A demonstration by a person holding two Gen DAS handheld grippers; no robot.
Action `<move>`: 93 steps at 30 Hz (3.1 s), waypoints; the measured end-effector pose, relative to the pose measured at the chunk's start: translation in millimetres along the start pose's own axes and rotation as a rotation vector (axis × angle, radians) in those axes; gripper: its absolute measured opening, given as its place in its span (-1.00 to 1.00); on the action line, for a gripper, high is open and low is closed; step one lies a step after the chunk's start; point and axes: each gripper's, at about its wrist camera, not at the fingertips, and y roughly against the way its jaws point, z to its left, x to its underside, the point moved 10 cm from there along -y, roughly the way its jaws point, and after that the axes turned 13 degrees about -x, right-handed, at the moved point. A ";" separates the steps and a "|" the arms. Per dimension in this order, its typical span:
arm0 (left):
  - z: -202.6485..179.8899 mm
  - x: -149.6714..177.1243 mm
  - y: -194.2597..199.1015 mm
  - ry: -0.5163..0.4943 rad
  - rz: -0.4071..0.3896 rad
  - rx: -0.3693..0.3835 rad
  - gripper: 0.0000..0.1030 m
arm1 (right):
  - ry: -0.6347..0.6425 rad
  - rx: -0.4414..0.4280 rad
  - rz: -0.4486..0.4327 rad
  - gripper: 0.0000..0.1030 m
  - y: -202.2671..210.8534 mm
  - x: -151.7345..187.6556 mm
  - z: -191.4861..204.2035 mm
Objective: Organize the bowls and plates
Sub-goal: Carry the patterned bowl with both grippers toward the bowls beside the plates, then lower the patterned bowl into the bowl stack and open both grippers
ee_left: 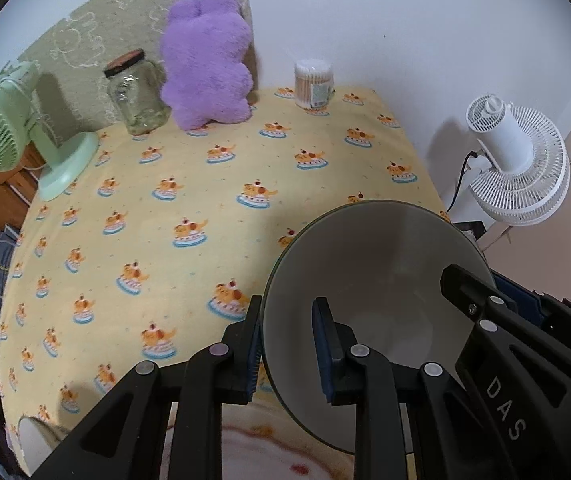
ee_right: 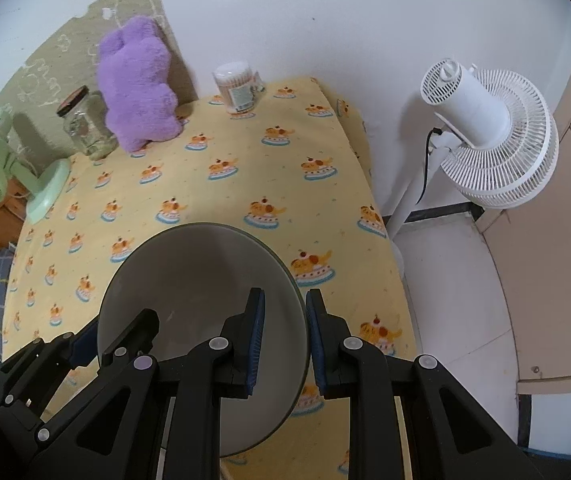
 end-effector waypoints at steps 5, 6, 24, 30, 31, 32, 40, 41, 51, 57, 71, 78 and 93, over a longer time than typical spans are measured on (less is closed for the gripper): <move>18.5 8.1 15.5 0.005 -0.010 0.011 -0.59 | 0.005 -0.004 -0.016 -0.52 18.5 8.4 21.6; 22.2 9.4 18.6 0.003 -0.014 0.013 -0.59 | 0.004 -0.004 -0.019 -0.52 22.4 10.9 26.5; 114.3 39.8 64.9 0.024 -0.076 0.051 -0.59 | 0.034 0.031 -0.083 -0.52 69.8 46.4 123.4; 153.4 56.4 69.3 0.042 -0.076 0.050 -0.59 | 0.056 0.032 -0.084 -0.52 71.4 65.0 166.7; 160.7 60.0 69.7 0.044 -0.073 0.049 -0.59 | 0.058 0.031 -0.084 -0.52 71.1 67.6 170.8; 168.6 63.8 70.2 0.047 -0.069 0.048 -0.59 | 0.062 0.030 -0.082 -0.52 70.6 72.0 179.8; 219.5 87.3 73.2 0.054 -0.074 0.026 -0.59 | 0.083 0.011 -0.076 -0.52 65.6 100.4 230.8; 224.4 90.3 73.1 0.054 -0.075 0.026 -0.58 | 0.085 0.011 -0.077 -0.52 65.6 104.1 236.8; 259.6 118.3 63.2 0.054 -0.052 0.037 -0.58 | 0.094 0.024 -0.061 -0.52 54.8 134.1 270.8; 266.9 134.6 47.6 0.043 -0.013 0.051 -0.58 | 0.088 0.037 -0.024 -0.52 39.1 151.6 276.4; 273.3 154.9 17.2 0.028 0.064 0.065 -0.58 | 0.087 0.068 0.057 -0.52 7.3 174.0 279.9; 275.3 162.4 4.5 0.040 0.101 0.071 -0.58 | 0.105 0.079 0.092 -0.52 -6.7 177.6 282.2; 266.8 170.5 -4.4 0.018 0.112 0.075 -0.59 | 0.153 0.120 0.097 -0.53 -11.1 181.2 278.7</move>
